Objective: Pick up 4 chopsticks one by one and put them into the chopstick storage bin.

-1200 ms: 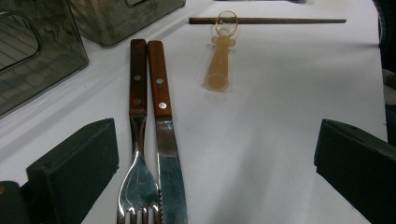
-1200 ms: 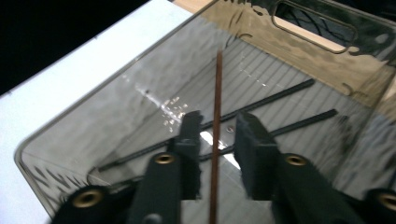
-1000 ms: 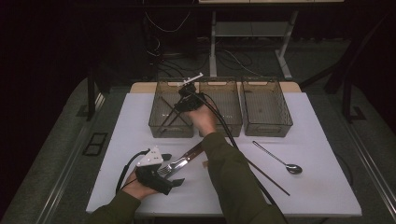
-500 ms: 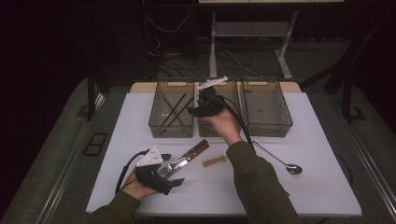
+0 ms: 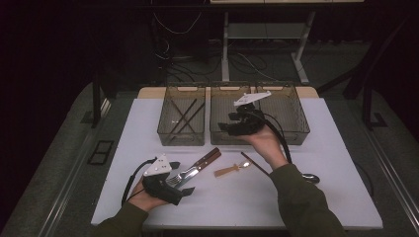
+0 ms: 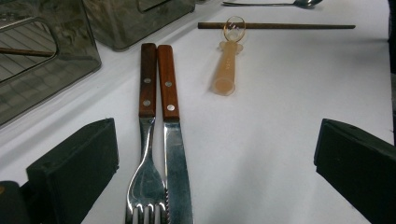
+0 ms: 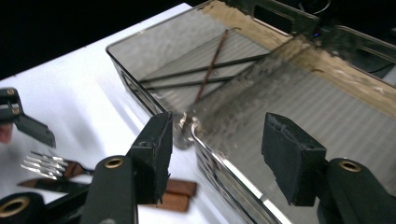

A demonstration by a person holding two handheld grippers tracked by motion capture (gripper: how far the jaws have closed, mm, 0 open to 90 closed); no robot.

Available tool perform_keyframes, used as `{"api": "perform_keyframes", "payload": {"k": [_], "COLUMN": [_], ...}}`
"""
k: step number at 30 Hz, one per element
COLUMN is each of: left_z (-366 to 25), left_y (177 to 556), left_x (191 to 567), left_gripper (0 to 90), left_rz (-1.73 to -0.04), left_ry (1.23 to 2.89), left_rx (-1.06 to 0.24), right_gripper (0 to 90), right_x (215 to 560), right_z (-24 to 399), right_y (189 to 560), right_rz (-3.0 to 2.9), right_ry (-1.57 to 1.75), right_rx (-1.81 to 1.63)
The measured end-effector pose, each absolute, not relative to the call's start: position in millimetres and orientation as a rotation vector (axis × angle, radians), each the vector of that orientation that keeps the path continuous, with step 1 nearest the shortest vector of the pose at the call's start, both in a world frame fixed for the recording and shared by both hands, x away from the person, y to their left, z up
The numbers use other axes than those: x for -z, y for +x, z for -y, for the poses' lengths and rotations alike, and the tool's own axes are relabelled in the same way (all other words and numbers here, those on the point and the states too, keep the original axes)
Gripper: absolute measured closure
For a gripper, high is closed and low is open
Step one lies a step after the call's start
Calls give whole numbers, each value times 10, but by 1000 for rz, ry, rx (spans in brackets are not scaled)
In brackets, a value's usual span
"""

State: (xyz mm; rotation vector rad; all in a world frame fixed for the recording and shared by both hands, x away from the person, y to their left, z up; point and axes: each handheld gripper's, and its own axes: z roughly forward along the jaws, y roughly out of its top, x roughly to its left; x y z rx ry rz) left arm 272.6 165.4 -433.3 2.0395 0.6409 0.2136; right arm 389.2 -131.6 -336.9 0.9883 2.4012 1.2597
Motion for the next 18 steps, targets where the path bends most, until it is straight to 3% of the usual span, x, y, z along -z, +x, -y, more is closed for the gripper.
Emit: {"api": "perform_keyframes", "payload": {"k": [18], "left_z": [-1648], "left_y": [2739], "left_x": [4349], "left_gripper": [0], "left_rz": [-642], "left_ry": [2054], "left_rx": [-208], "right_gripper": [437], "right_x": [3684], "right_z": [2115], "right_y": [3389], "right_rz": [-2379], "right_ry": [1055], "right_rx": [-1284]}}
